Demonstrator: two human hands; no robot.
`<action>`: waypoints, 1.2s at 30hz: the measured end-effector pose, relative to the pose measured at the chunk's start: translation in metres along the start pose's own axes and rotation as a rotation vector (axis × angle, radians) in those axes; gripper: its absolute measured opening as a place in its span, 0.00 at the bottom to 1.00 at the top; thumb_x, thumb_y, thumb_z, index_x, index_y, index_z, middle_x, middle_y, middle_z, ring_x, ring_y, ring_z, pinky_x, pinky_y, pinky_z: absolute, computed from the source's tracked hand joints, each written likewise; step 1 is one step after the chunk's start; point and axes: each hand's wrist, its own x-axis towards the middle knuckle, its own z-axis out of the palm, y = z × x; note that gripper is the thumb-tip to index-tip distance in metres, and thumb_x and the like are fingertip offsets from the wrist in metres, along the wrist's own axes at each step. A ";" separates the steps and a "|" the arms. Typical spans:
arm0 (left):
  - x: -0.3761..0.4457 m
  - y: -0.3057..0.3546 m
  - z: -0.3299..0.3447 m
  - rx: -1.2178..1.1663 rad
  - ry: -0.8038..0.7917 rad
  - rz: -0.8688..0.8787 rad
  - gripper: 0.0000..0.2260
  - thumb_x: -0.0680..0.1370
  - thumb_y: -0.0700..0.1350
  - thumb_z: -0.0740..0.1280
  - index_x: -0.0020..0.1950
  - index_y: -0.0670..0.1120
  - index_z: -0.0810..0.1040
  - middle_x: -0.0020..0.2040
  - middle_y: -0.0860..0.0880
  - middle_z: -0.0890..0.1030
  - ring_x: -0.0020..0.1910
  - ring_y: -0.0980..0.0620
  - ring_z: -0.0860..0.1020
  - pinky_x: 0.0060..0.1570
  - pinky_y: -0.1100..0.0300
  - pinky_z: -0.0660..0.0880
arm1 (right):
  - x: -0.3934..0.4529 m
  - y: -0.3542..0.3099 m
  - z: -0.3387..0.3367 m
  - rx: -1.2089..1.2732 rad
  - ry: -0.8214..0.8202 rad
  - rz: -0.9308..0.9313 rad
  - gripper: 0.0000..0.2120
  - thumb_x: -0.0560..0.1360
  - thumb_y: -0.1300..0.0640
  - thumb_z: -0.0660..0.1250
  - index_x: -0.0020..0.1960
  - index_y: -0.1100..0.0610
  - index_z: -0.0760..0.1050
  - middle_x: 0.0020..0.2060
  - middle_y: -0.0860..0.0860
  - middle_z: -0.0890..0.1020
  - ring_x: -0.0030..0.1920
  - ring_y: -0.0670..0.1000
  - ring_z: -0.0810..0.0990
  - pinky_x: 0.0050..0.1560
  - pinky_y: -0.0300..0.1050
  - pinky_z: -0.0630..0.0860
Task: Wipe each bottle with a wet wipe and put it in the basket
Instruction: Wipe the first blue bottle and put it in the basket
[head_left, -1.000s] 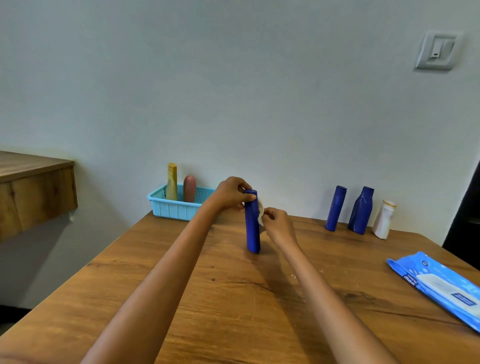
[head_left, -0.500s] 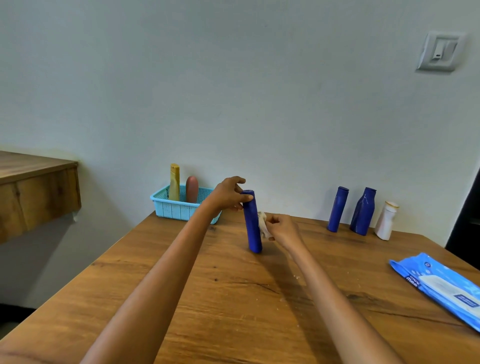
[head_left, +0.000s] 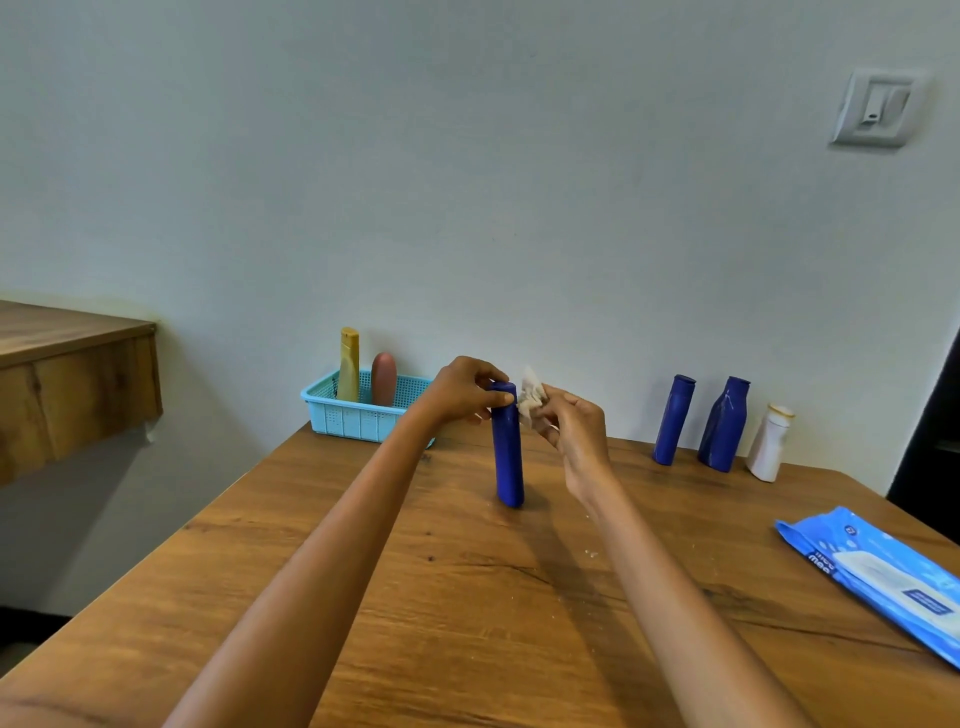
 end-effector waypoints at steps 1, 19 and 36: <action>0.001 -0.001 0.001 -0.002 0.024 -0.009 0.13 0.75 0.41 0.69 0.58 0.39 0.76 0.52 0.40 0.80 0.43 0.46 0.81 0.42 0.57 0.79 | -0.001 -0.002 0.002 0.027 -0.046 -0.001 0.10 0.72 0.67 0.63 0.46 0.58 0.81 0.43 0.53 0.83 0.42 0.49 0.79 0.47 0.43 0.78; 0.005 -0.016 0.001 -0.082 0.201 -0.141 0.11 0.74 0.43 0.70 0.54 0.39 0.78 0.46 0.43 0.80 0.44 0.48 0.80 0.47 0.56 0.80 | 0.009 0.026 -0.011 -0.826 -0.142 -0.031 0.04 0.75 0.57 0.65 0.48 0.53 0.78 0.45 0.50 0.82 0.47 0.52 0.80 0.44 0.47 0.77; -0.002 -0.002 -0.001 0.046 -0.041 0.131 0.14 0.76 0.37 0.67 0.61 0.39 0.75 0.56 0.42 0.78 0.52 0.52 0.76 0.43 0.64 0.79 | 0.004 0.041 -0.009 -0.862 -0.174 0.150 0.16 0.78 0.62 0.61 0.65 0.55 0.71 0.59 0.53 0.78 0.54 0.52 0.79 0.57 0.49 0.77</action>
